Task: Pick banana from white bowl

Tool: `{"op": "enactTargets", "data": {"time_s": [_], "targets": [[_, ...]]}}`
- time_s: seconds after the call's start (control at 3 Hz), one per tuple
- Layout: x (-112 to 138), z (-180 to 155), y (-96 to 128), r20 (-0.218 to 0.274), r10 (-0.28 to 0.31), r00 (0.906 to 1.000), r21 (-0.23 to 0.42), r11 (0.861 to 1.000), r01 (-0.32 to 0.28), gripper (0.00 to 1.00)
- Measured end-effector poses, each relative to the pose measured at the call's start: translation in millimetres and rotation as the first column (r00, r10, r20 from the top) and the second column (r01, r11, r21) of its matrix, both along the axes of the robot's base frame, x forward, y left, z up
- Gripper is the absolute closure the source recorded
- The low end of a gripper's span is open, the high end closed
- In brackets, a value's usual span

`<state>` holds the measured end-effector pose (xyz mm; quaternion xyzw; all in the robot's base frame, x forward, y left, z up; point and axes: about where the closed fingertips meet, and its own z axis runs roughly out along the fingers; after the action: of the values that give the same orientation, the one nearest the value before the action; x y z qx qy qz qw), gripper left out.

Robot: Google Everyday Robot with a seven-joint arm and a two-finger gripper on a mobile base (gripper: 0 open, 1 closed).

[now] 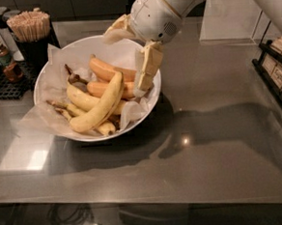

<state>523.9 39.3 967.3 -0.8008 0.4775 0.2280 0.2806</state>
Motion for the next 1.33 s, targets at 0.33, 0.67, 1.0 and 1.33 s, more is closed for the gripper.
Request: {"op": "enactTargets", "data": {"time_s": [0.33,0.67,1.0,1.33], "targets": [[0,-9,-4,-0.026,-0.009,0.9996,0.001,1.0,0.009,0.1],[4,-15,-2,-0.048,-0.001,0.9989,-0.013,1.0,0.001,0.13],[11,-14,3,-0.054,0.018,0.9984,-0.044,0.999,-0.02,0.16],[21,-9,9,-0.05,0.036,0.9981,-0.07,0.997,-0.039,0.17]]}}
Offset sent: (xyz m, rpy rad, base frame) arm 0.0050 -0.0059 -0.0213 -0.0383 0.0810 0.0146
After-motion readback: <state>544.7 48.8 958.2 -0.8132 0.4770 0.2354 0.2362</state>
